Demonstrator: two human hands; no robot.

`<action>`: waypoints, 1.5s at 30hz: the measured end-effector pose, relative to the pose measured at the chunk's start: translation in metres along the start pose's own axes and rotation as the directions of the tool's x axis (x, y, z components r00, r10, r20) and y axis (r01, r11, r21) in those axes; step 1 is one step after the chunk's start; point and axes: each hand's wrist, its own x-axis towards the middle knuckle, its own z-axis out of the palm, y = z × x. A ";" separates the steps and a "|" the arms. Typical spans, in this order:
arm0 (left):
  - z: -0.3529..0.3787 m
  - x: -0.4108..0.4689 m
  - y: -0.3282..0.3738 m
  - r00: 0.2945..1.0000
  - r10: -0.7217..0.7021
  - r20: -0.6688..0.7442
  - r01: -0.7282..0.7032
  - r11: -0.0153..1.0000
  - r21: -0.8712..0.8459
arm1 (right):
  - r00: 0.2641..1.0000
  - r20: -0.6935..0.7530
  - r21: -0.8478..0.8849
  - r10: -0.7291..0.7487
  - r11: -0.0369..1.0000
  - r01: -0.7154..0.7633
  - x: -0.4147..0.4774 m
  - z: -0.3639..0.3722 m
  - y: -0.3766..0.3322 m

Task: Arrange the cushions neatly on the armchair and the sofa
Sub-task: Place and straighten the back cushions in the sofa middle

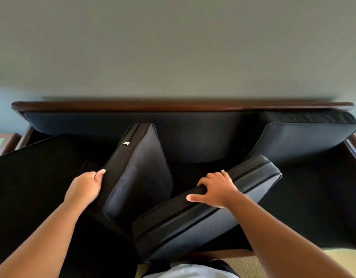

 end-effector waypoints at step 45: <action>0.020 -0.029 0.162 0.989 0.092 0.119 -0.123 0.949 0.291 | 0.993 -0.072 -0.074 0.091 0.993 -0.096 -0.147 0.072 0.019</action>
